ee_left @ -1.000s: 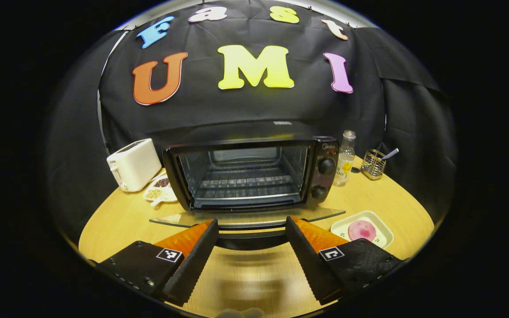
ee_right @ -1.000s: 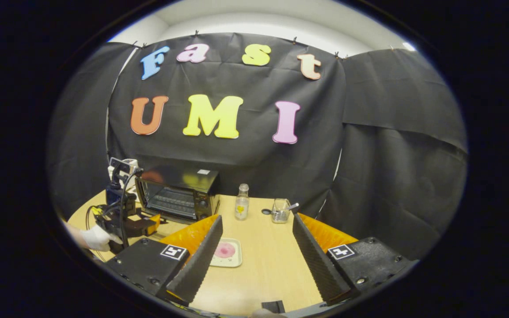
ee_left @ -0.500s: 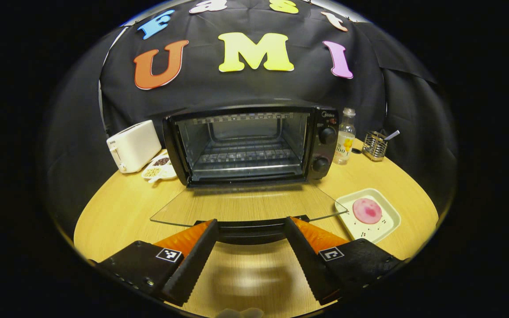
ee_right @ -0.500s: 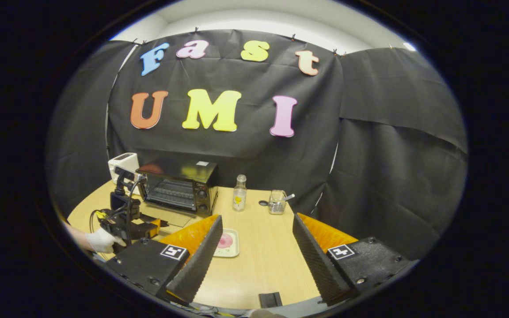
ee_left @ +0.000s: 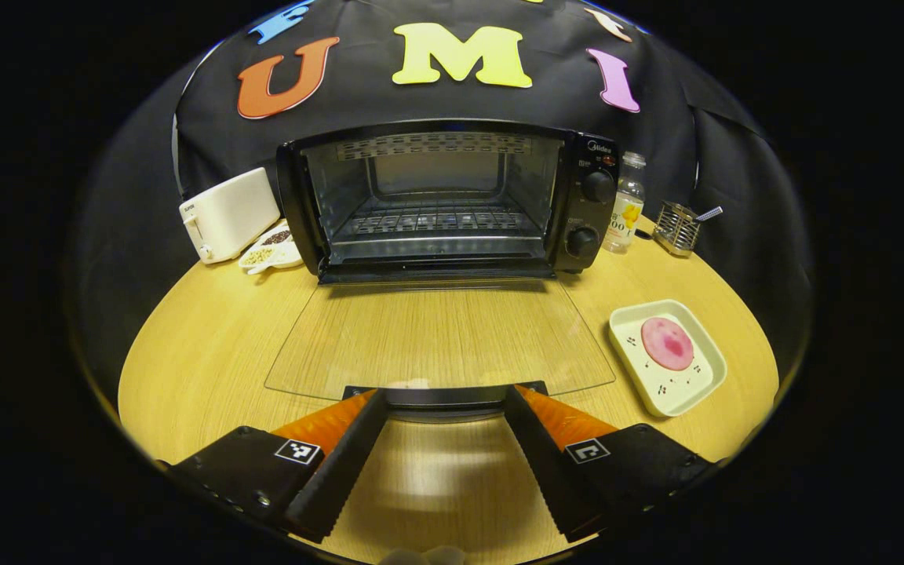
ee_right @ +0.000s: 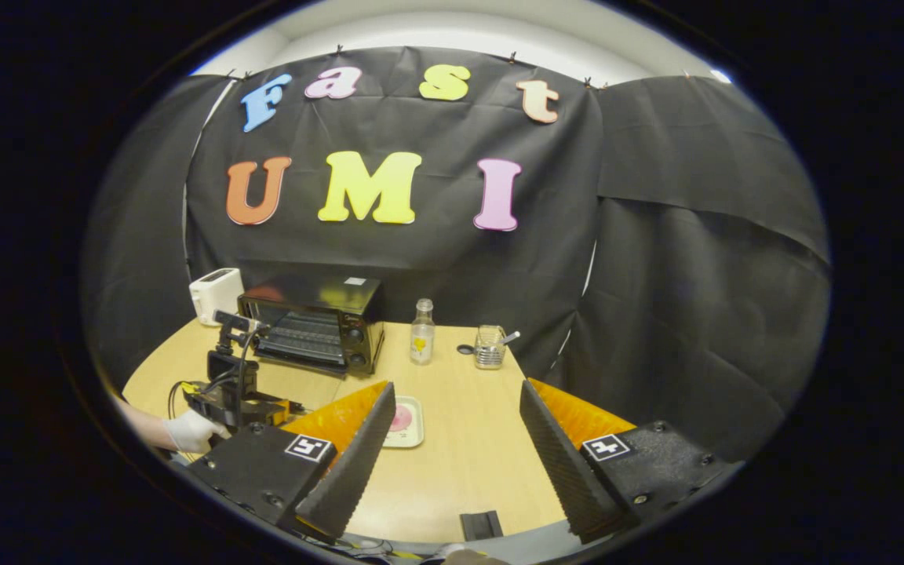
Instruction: Open the electric oven with the left hand, put the food in, and close the electric oven.
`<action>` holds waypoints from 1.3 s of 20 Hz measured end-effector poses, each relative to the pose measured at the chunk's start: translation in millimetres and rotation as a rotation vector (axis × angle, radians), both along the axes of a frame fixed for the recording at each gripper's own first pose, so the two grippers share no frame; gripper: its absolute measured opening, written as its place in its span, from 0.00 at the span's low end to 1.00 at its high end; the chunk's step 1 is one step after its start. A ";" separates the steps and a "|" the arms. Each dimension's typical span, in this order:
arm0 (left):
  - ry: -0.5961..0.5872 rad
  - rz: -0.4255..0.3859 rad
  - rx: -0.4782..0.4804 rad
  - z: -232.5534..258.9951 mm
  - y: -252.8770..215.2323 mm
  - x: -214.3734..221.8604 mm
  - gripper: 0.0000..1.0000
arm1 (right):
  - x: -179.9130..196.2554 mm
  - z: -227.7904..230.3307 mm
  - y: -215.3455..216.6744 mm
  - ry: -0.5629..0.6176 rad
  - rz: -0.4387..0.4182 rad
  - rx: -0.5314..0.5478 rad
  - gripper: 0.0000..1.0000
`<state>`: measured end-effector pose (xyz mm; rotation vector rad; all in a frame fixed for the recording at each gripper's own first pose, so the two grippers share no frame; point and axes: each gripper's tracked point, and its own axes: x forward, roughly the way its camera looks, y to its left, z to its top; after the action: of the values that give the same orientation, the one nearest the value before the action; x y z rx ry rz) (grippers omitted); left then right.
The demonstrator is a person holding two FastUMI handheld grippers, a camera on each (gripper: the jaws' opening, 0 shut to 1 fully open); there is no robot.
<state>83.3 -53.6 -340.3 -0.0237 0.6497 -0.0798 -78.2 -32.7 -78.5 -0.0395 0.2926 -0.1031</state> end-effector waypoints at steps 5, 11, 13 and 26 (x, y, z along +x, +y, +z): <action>0.000 -0.002 0.002 0.2 0.5 -0.2 0.98 | 3.5 -8.0 -3.8 0.019 -0.008 0.046 1.00; -0.061 0.002 0.008 25.6 14.6 -13.6 0.97 | 14.5 -24.2 -7.7 0.052 0.005 0.062 1.00; -0.099 -0.004 0.006 44.2 20.2 -24.6 0.97 | 22.1 -38.8 -8.3 0.096 0.017 0.094 1.00; -0.369 0.060 0.037 231.5 40.3 -93.4 0.96 | 126.0 -187.1 -4.2 0.437 0.175 0.279 0.85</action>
<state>-10.1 -13.3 -108.8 0.0078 0.2812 -0.0130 47.7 -36.9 -265.7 0.1913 0.7358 0.1237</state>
